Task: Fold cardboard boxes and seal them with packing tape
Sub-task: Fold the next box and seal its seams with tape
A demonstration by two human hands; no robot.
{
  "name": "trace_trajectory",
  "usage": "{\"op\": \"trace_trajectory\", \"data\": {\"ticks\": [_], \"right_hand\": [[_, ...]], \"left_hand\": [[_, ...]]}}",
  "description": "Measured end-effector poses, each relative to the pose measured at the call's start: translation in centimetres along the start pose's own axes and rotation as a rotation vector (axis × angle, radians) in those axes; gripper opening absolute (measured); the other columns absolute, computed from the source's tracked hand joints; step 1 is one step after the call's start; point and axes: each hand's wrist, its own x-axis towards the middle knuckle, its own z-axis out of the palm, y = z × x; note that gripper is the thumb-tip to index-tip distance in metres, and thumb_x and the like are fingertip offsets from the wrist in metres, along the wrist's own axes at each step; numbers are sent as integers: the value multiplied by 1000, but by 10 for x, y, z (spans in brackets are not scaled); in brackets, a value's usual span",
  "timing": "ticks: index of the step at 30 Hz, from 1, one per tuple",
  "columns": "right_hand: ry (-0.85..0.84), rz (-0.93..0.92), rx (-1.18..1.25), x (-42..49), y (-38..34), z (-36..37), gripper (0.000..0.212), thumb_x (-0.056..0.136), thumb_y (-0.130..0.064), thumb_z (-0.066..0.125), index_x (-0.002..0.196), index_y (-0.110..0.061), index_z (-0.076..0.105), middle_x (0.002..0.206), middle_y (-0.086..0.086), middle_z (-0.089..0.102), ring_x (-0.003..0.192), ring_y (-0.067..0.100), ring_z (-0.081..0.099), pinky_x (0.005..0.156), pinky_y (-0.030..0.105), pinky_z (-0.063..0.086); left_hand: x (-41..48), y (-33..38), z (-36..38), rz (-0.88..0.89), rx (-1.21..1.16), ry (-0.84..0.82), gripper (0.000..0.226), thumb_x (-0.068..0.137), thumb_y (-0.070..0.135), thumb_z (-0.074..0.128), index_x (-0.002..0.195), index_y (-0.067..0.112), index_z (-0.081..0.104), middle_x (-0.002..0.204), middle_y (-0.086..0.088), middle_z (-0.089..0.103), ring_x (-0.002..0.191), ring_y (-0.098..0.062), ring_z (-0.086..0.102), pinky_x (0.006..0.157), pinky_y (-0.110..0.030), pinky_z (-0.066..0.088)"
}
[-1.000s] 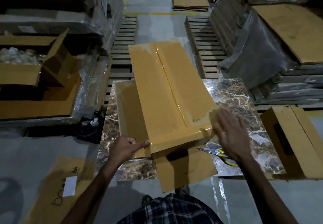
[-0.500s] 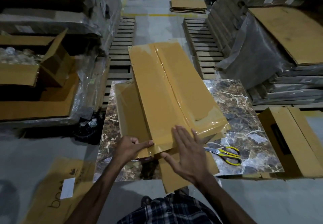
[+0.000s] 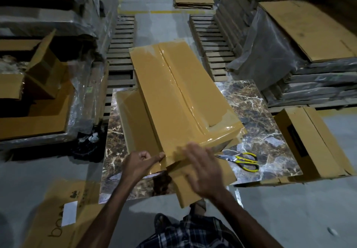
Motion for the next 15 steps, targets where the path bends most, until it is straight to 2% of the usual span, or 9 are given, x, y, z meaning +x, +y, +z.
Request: {"op": "trace_trajectory", "data": {"ticks": [2, 3, 4, 6, 7, 9, 11, 13, 15], "right_hand": [[275, 324, -1, -21, 39, -17, 41, 105, -32, 46, 139, -11, 54, 139, 17, 61, 132, 29, 54, 115, 48, 40], [329, 511, -27, -30, 62, -25, 35, 104, -25, 47, 133, -9, 57, 132, 16, 63, 122, 33, 58, 102, 48, 49], [294, 679, -56, -41, 87, -31, 32, 102, -19, 50, 131, -10, 57, 128, 14, 62, 113, 34, 60, 87, 44, 52], [15, 884, -147, -61, 136, -33, 43, 92, -11, 68, 133, -13, 56, 129, 11, 58, 107, 36, 60, 72, 38, 48], [-161, 925, -188, -72, 160, -32, 56, 86, -10, 77, 136, -13, 54, 135, 12, 56, 111, 38, 60, 73, 40, 50], [-427, 924, -222, -97, 200, -25, 68, 82, -9, 81, 143, -8, 51, 143, 19, 53, 123, 41, 58, 84, 46, 53], [-634, 772, -454, -114, 230, -19, 50, 91, -20, 74, 137, -11, 57, 136, 16, 59, 126, 39, 59, 89, 42, 54], [-718, 708, -457, -122, 242, -14, 43, 92, -28, 74, 131, -16, 60, 133, 11, 62, 122, 37, 63, 85, 37, 55], [-655, 751, -359, -129, 241, -8, 65, 77, -16, 87, 136, -15, 60, 141, 15, 57, 117, 40, 64, 82, 41, 54]], "left_hand": [[1, -4, -2, 13, -8, 3, 57, 70, 66, 84, 53, 19, 56, 48, 4, 51, 49, -12, 46, 61, -28, 34], [1, -5, -2, 22, -29, 5, 56, 69, 67, 83, 57, 18, 59, 50, 1, 54, 51, -13, 49, 61, -28, 35], [-1, -5, -3, 30, -50, 6, 56, 67, 71, 83, 62, 19, 63, 54, -2, 59, 55, -14, 52, 62, -29, 36], [-5, -3, -5, 38, -84, 4, 50, 67, 69, 84, 72, 23, 68, 62, -4, 67, 63, -16, 56, 64, -29, 39], [-7, -1, -6, 40, -96, -3, 43, 70, 66, 85, 76, 25, 71, 67, -6, 68, 67, -17, 56, 65, -29, 40], [-12, 0, -10, 60, -99, -45, 43, 70, 68, 83, 92, 32, 74, 76, -13, 69, 70, -19, 56, 68, -31, 41], [-15, 1, -15, 84, -91, -90, 37, 77, 62, 82, 106, 41, 75, 91, -12, 75, 80, -18, 69, 76, -30, 47], [-16, 1, -18, 107, -88, -131, 23, 87, 46, 80, 109, 51, 75, 103, 0, 74, 106, -3, 66, 84, -27, 49], [-15, 0, -19, 136, -68, -167, 23, 91, 38, 77, 107, 54, 76, 97, 25, 76, 103, 3, 68, 88, -25, 48]]}}
